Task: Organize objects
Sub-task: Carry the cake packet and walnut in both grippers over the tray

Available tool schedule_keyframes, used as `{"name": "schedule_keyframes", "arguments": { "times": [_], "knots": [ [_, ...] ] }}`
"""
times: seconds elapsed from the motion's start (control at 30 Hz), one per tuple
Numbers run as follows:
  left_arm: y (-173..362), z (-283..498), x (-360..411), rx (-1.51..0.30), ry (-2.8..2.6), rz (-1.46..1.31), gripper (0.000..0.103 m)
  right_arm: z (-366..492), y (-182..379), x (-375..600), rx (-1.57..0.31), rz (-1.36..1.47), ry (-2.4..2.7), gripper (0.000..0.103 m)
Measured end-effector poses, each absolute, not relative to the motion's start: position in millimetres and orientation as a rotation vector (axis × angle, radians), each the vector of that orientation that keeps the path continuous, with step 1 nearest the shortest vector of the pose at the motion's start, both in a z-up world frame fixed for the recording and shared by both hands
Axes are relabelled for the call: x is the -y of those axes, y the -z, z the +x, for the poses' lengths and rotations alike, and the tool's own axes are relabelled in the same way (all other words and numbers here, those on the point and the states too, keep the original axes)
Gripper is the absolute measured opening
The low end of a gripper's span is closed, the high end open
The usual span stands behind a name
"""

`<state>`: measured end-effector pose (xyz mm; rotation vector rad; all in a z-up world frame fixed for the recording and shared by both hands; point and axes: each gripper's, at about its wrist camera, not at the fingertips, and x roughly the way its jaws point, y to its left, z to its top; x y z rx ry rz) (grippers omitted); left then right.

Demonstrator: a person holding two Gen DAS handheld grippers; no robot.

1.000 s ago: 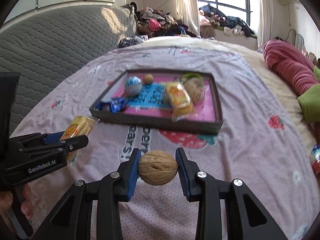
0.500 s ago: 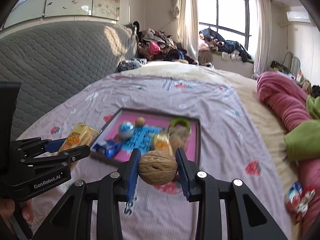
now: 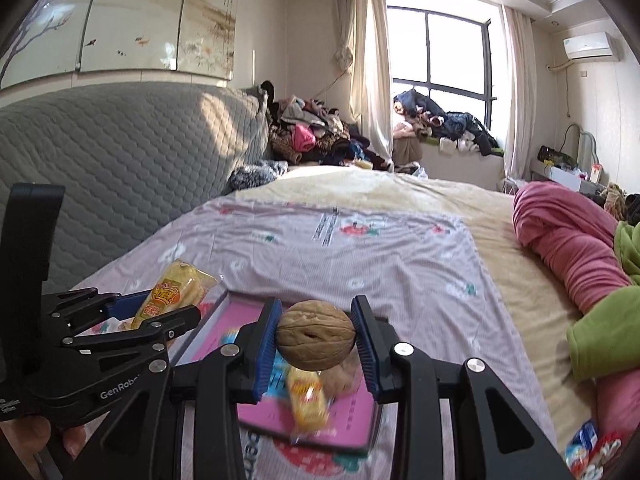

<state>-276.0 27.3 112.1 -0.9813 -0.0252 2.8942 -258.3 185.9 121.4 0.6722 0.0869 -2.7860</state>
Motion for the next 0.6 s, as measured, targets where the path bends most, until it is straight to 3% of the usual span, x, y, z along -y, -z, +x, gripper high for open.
{"name": "schedule_keyframes", "arguments": {
  "times": [0.2,0.6],
  "knots": [
    [-102,-299,-32,0.042,-2.888,-0.938,0.040,-279,-104,-194,-0.033,0.646,2.801,0.037],
    [-28,-319,-38,0.007,-2.879,-1.041,0.040,-307,-39,-194,-0.048,0.758,2.781,0.037]
  ]
}}
